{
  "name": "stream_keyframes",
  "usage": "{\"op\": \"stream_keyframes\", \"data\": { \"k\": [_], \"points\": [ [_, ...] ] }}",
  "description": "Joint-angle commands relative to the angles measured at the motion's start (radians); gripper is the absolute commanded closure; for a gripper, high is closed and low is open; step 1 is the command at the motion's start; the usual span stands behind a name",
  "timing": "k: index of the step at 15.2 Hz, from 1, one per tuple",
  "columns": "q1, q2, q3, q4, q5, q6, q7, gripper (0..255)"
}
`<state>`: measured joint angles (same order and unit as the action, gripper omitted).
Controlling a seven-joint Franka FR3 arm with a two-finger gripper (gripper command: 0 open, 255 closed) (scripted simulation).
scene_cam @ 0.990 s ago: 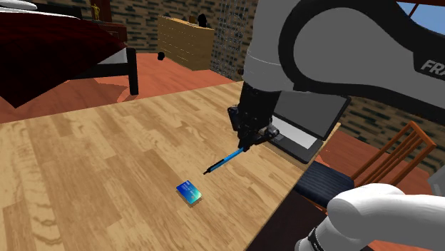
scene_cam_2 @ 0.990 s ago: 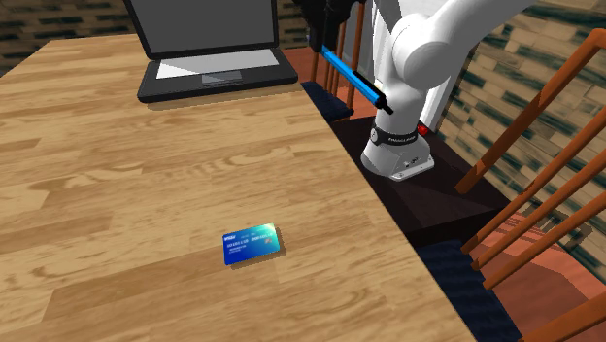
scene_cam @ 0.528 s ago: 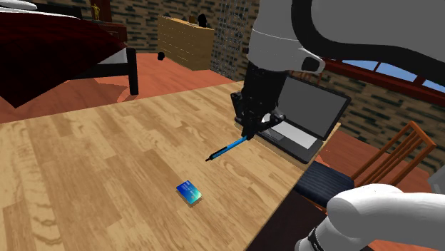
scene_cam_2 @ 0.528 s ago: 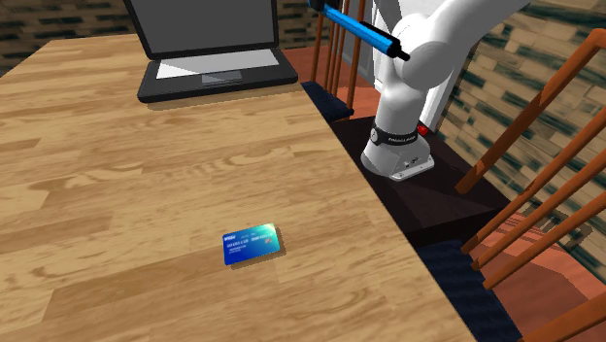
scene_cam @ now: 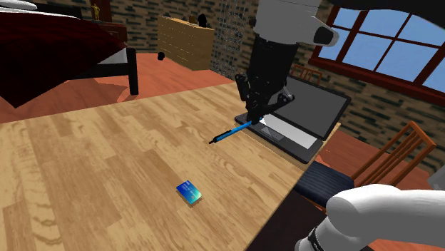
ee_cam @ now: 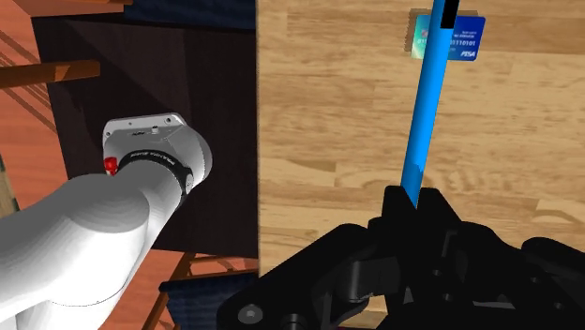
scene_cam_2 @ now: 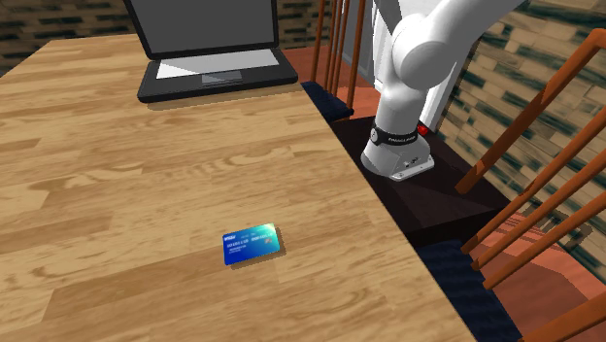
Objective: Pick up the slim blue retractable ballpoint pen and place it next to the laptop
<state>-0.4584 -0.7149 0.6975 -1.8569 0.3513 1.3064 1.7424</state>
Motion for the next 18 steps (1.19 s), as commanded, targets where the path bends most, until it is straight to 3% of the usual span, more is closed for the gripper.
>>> {"op": "stream_keyframes", "data": {
  "k": [1,8,18],
  "points": [
    [-0.005,0.013,-0.002,0.035,-0.006,-0.023,0.004,255],
    [-0.03,0.073,0.003,0.172,-0.029,-0.103,0.022,255],
    [0.018,-0.045,-0.271,-0.023,-0.138,-0.092,-0.247,255]
  ]
}}
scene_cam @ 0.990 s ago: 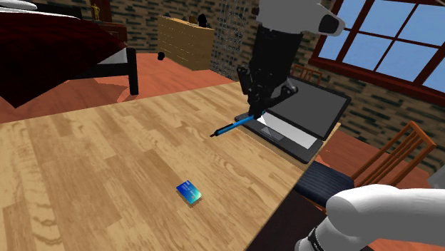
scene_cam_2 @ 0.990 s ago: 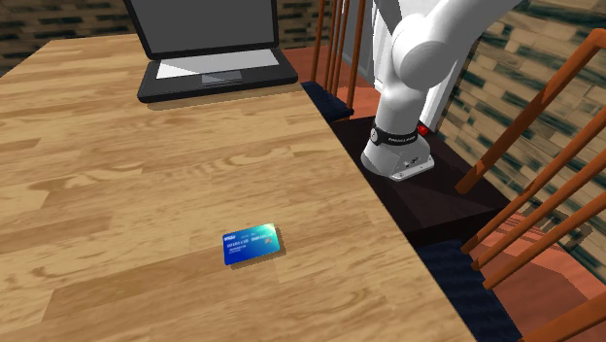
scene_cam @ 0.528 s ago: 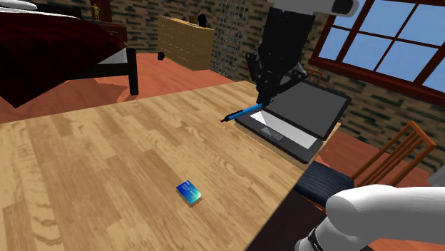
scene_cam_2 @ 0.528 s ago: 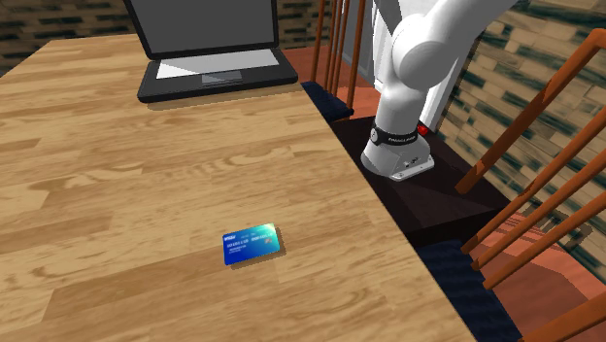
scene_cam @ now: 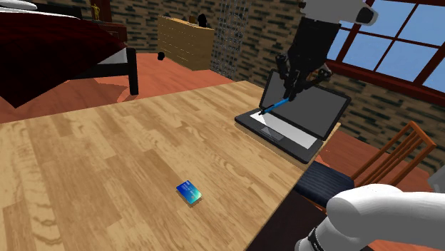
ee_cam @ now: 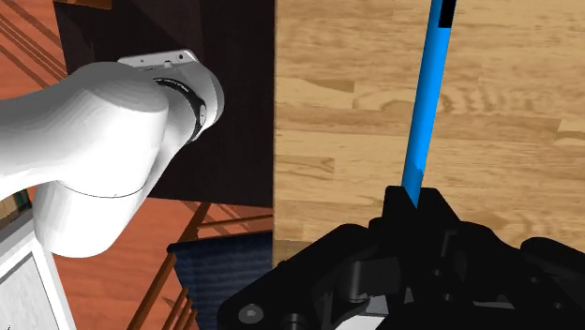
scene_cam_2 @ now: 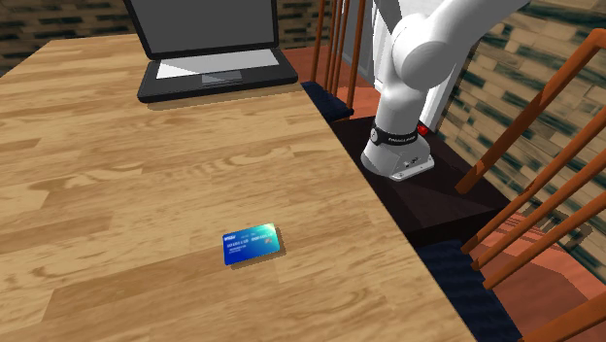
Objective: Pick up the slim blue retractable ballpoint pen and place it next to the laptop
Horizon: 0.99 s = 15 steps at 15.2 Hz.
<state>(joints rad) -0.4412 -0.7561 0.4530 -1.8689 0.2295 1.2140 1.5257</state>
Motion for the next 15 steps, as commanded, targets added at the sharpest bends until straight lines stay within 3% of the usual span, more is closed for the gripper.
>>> {"op": "stream_keyframes", "data": {
  "k": [1,13,15],
  "points": [
    [0.001,-0.01,-0.051,-0.024,-0.031,0.003,-0.055,255],
    [-0.02,-0.01,-0.319,-0.103,-0.213,0.056,-0.348,255],
    [-0.021,-0.015,-0.334,-0.123,-0.223,0.072,-0.364,255]
  ]
}}
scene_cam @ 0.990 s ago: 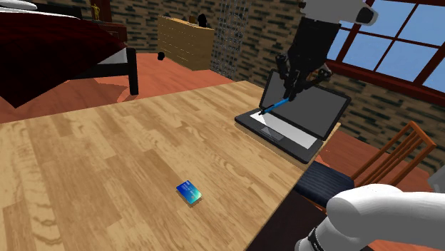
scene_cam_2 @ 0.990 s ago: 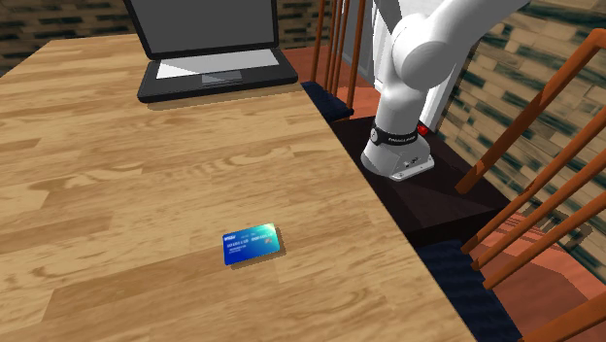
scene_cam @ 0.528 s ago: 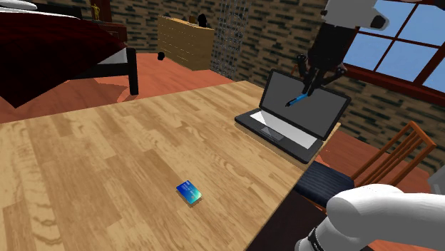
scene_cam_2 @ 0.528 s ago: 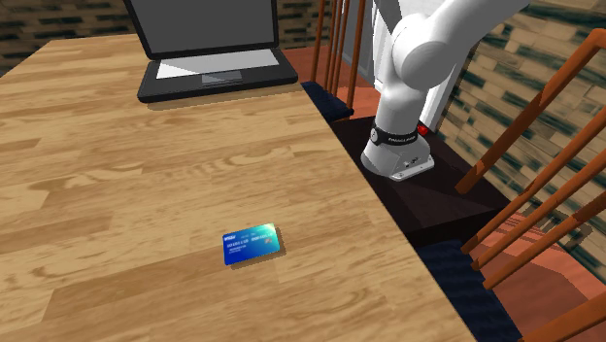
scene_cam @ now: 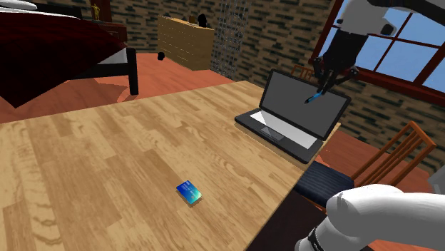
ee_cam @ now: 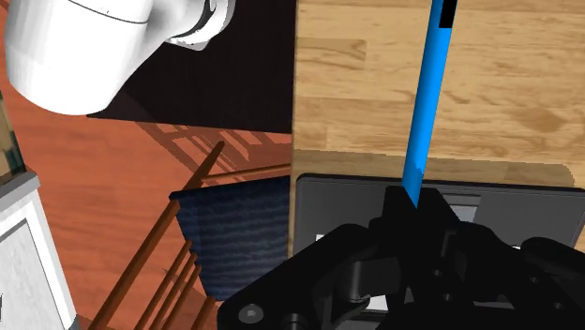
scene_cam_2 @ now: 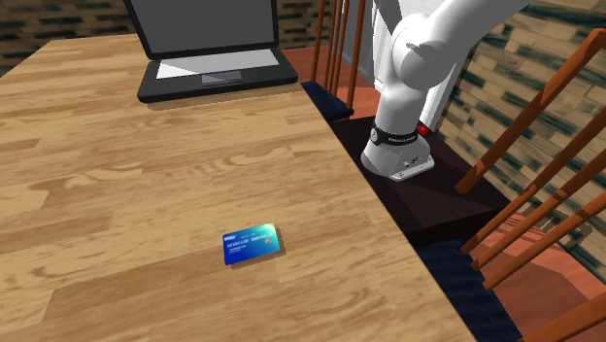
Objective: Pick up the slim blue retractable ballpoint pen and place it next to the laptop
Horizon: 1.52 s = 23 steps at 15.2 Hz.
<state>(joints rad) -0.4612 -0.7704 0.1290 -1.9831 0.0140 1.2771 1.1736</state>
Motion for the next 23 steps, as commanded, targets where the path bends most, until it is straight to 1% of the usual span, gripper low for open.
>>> {"op": "stream_keyframes", "data": {
  "k": [1,23],
  "points": [
    [0.0,-0.009,-0.01,-0.029,-0.007,0.02,-0.012,255],
    [0.017,-0.155,0.0,-0.424,0.012,0.269,-0.002,255]
  ]
}}
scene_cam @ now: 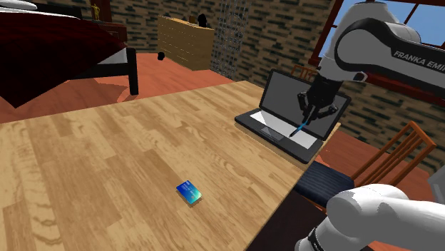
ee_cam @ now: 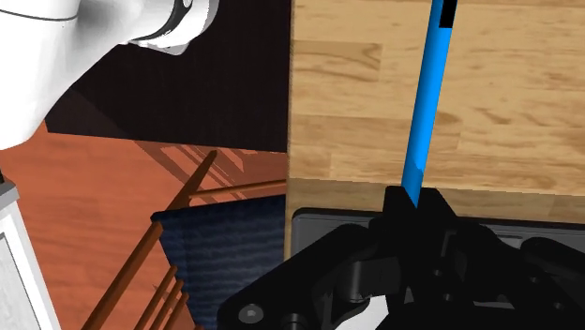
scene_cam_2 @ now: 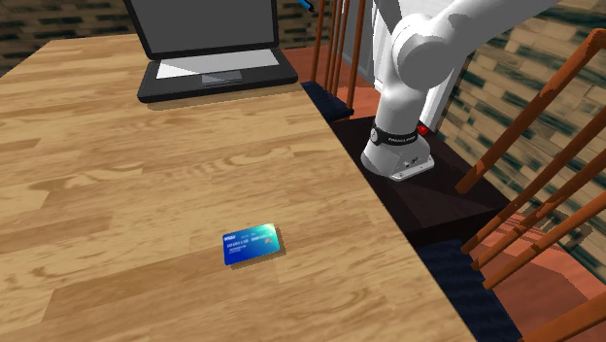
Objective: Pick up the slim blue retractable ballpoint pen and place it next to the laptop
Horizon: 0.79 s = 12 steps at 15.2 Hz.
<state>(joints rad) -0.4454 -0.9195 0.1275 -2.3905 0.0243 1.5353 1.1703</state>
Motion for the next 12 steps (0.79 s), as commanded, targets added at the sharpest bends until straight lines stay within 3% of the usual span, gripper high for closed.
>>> {"op": "stream_keyframes", "data": {
  "k": [1,12],
  "points": [
    [0.002,-0.011,0.002,-0.033,0.002,0.022,0.002,255],
    [0.011,-0.054,0.012,-0.204,0.014,0.15,0.008,255]
  ]
}}
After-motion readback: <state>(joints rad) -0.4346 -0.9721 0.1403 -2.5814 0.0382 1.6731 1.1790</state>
